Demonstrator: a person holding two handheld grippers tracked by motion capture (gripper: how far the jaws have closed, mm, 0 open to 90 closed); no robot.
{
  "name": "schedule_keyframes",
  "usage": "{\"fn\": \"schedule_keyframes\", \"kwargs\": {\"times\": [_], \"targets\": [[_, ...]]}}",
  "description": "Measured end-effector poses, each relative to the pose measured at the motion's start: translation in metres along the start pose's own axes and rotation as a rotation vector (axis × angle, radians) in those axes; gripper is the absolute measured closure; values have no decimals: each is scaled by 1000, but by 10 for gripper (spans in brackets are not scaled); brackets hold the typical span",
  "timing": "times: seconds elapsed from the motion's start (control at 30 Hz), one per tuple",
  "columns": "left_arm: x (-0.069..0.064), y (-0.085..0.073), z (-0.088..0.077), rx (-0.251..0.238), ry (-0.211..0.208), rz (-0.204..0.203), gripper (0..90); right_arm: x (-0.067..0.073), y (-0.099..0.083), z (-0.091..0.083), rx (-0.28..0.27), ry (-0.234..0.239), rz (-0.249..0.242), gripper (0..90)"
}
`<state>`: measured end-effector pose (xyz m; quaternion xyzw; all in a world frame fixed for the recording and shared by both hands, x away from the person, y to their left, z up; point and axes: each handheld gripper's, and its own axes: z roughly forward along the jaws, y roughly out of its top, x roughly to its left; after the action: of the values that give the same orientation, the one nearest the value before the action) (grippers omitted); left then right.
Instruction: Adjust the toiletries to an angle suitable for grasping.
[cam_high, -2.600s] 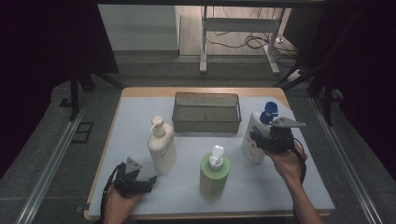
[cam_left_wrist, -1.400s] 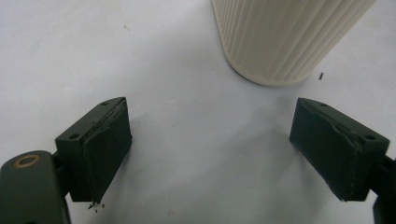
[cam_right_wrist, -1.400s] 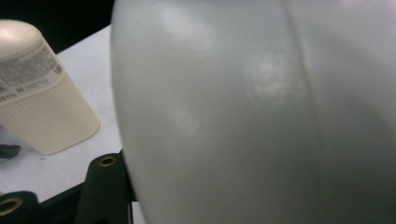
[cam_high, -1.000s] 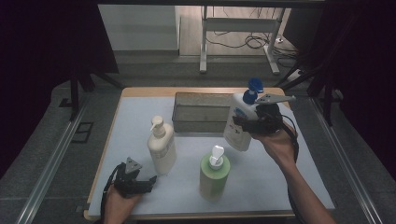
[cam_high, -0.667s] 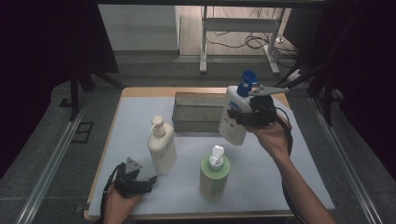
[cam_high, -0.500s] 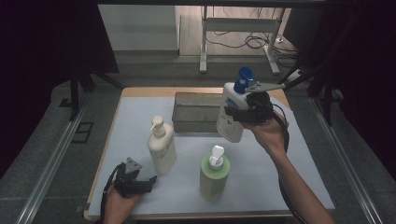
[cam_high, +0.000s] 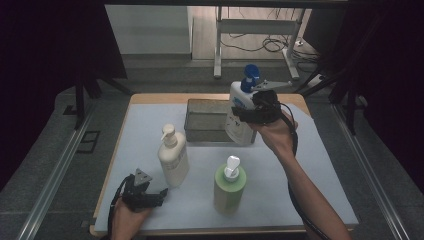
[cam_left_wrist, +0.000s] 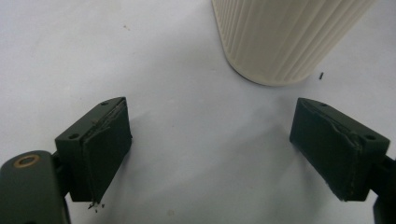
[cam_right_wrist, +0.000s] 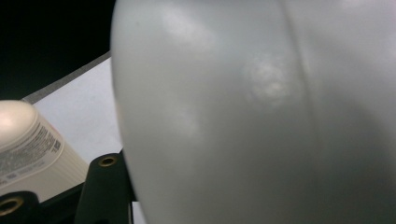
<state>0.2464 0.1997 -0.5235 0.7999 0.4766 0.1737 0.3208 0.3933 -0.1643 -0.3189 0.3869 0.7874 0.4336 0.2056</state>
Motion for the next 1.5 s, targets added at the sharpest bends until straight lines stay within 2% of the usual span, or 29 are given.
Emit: {"fn": "schedule_keyframes", "kwargs": {"times": [1.1, 1.5], "targets": [[0, 0, 0, 2, 0, -2, 121, 2, 33, 61, -12, -34, 17, 409], [-1, 0, 0, 0, 2, -2, 121, 6, 37, 84, -20, -53, 26, 409]]}}
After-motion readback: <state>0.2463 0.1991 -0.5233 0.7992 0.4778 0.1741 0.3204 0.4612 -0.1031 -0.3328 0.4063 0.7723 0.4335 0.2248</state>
